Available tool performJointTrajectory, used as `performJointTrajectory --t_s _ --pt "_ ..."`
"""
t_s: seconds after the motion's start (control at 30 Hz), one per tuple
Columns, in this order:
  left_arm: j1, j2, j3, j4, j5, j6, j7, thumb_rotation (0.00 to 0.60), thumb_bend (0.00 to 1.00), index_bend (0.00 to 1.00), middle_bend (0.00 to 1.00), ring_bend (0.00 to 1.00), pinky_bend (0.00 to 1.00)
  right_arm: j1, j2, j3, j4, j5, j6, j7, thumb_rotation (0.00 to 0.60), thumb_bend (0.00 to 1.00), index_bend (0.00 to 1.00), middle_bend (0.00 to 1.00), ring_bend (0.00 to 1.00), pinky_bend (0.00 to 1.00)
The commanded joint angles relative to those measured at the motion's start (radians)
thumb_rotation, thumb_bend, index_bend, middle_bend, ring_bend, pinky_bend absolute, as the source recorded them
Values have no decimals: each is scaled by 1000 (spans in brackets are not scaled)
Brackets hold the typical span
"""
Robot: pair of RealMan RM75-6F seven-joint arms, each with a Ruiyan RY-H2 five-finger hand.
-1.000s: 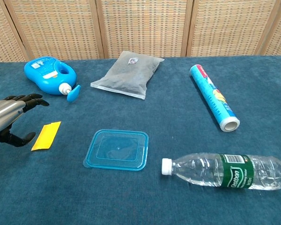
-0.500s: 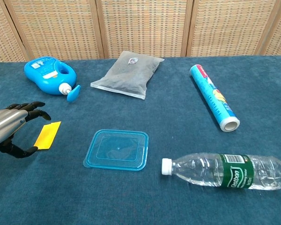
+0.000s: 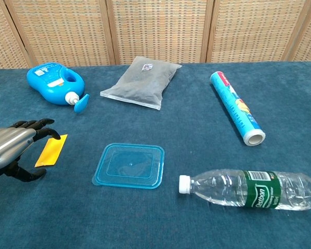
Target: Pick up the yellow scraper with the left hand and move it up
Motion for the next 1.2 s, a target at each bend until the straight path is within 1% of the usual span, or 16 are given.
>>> performJointTrajectory --t_s 0.03,0.47,0.53,0.67,0.77,0.9,1.2 --pt "-3 -6 -7 10 -4 -3 7 600 350 210 0 0 0 1 0 0 -1 0 -1 0 600 0 0 0 0 0" --pt "-12 -32 -27 52 -29 -26 23 600 355 223 0 0 0 0 1 -1 -2 -1 -1 -1 600 0 0 0 0 0" --pt "-12 -35 -29 56 -28 -24 20 600 360 257 0 0 0 1 0 -1 -2 0 -2 -2 600 0 0 0 0 0" --pt "-11 -39 -33 62 -24 -18 10 600 362 410 0 0 0 0 1 -1 -3 -1 -2 -2 600 0 0 0 0 0" --pt "-10 -40 -32 66 -21 -17 8 600 361 469 0 0 0 0 1 -1 -3 0 -2 -3 600 0 0 0 0 0" --pt "-9 -40 -34 69 -21 -17 9 600 362 490 0 0 0 0 1 -2 -4 -1 -2 -4 600 0 0 0 0 0" --pt "-12 -38 -42 77 -28 -23 12 600 376 489 0 0 0 1 0 -2 -4 0 -4 -7 600 0 0 0 0 0"
